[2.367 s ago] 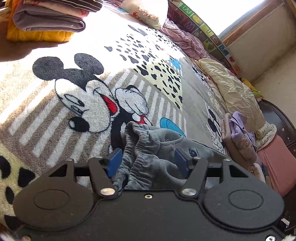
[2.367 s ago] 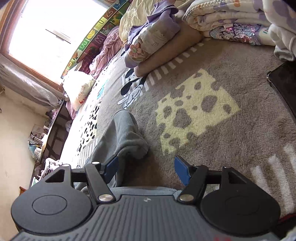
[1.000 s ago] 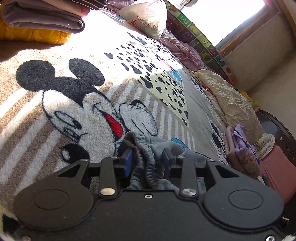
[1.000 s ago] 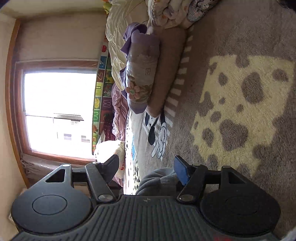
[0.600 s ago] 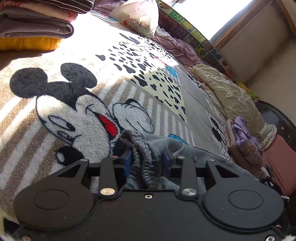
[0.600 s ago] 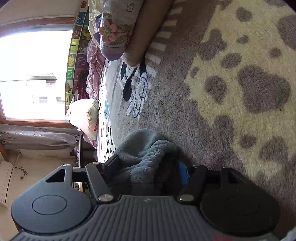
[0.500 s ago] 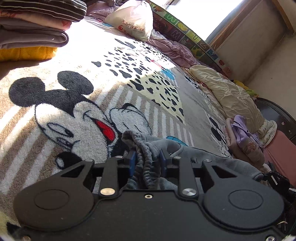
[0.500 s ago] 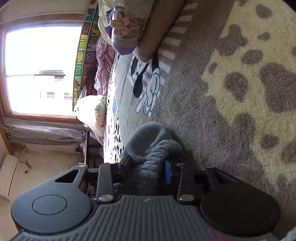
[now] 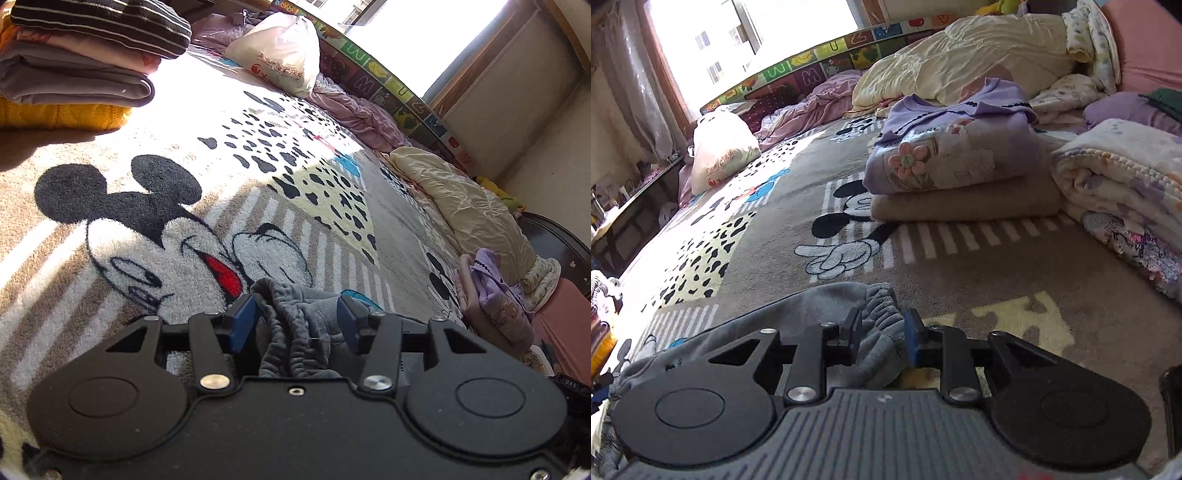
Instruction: Fold clothes
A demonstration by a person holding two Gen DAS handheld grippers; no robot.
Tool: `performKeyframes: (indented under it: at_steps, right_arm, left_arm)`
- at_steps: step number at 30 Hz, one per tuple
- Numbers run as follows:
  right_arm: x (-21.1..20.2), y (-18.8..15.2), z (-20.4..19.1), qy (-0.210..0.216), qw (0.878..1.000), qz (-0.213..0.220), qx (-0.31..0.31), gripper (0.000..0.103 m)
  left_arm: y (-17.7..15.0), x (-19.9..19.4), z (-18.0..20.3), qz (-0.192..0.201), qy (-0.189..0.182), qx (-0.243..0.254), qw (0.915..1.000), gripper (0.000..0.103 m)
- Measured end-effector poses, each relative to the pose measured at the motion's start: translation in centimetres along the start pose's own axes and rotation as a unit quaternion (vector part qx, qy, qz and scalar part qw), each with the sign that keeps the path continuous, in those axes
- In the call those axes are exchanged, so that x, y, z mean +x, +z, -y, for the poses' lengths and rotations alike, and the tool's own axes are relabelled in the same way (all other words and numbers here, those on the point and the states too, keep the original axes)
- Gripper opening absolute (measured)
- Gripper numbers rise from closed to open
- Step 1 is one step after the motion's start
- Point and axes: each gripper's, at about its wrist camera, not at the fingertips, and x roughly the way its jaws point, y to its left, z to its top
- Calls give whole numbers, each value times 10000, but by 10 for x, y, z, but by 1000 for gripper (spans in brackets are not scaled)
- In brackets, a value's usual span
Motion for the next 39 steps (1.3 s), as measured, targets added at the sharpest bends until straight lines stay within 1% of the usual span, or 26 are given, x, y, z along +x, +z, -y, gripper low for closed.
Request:
performKeyframes:
  at_steps: [1, 3, 4, 7, 9, 10, 12, 13, 14, 15, 16, 19, 23, 25, 26, 27, 28, 29, 30, 31, 32, 33, 34, 35, 37, 39]
  right_arm:
    - [6, -5, 7, 103, 9996, -11, 254, 59]
    - [23, -9, 13, 186, 9987, -151, 456, 60]
    - [31, -12, 13, 168, 9986, -230, 450, 60]
    - [57, -16, 8, 35, 9990, -423, 114, 62]
    - [71, -13, 5, 184, 9983, -559, -55, 62]
    - [77, -13, 3, 280, 9975, -634, -127, 62]
    - [85, -13, 0, 347, 9964, -715, -299, 47]
    - [86, -14, -1, 403, 9959, -740, -333, 34]
    - [85, -15, 0, 477, 9958, -711, -324, 31]
    - [81, -16, -1, 529, 9960, -637, -325, 30]
    - [77, -17, -1, 581, 9962, -562, -327, 29]
    - [58, -13, -1, 657, 9976, -97, -210, 27]
    - [31, 7, -10, 858, 9943, 603, -182, 25]
    - [23, 19, -21, 907, 9912, 915, -315, 25]
    - [20, 25, -25, 927, 9892, 1079, -346, 25]
    - [19, 29, -28, 878, 9878, 1229, -373, 25]
    - [21, 34, -31, 741, 9876, 1318, -415, 25]
    - [28, 36, -33, 513, 9893, 1273, -496, 25]
    - [43, 36, -33, 194, 9927, 1028, -601, 26]
    - [62, 34, -30, -104, 9960, 634, -621, 30]
    - [77, 30, -23, -302, 9978, 274, -532, 31]
    - [83, 24, -16, -368, 9985, 110, -400, 31]
    - [78, 18, -10, -312, 9990, 146, -278, 32]
    - [69, 13, -4, -213, 9993, 253, -174, 35]
    - [50, 1, 8, -76, 9997, 226, 73, 45]
    - [27, -16, 18, 129, 9991, 136, 372, 45]
  left_arm:
    - [1, 0, -1, -13, -36, -71, 10000, 49]
    - [1, 2, -1, -41, -38, -98, 9999, 49]
    - [2, 3, -1, -60, -38, -104, 9999, 49]
    - [5, 8, -2, -118, -74, -161, 9998, 49]
    - [8, 13, -2, -154, -98, -204, 9996, 49]
    - [9, 17, -1, -219, -42, -148, 9996, 49]
    - [8, 24, 6, -332, 56, 201, 9992, 47]
    - [7, 27, 9, -387, 102, 387, 9985, 35]
    - [7, 29, 15, -406, 171, 647, 9969, 27]
    - [8, 30, 21, -388, 206, 902, 9950, 20]
    - [10, 30, 26, -322, 214, 1108, 9931, 5]
    - [37, 26, 46, 41, 29, 1626, 9867, 5]
    - [79, 29, 78, 492, -137, 2168, 9749, 5]
    - [92, 40, 88, 617, 48, 2362, 9697, 5]
    - [97, 50, 87, 577, 271, 2323, 9705, 7]
    - [96, 63, 81, 376, 601, 2287, 9709, 9]
    - [94, 78, 74, 140, 950, 2256, 9695, 14]
    - [92, 92, 67, -97, 1297, 2220, 9663, 23]
    - [86, 91, 61, -113, 1430, 2143, 9662, 24]
    - [80, 82, 54, -10, 1386, 2016, 9696, 27]
    - [74, 69, 47, 58, 1347, 1834, 9737, 36]
    - [68, 57, 40, 112, 1316, 1641, 9776, 42]
    - [61, 45, 32, 134, 1300, 1461, 9806, 47]
    - [55, 33, 25, 146, 1287, 1286, 9832, 48]
    - [44, 14, 8, 90, 1250, 873, 9883, 51]
    - [37, 1, -6, -11, 1185, 489, 9917, 52]
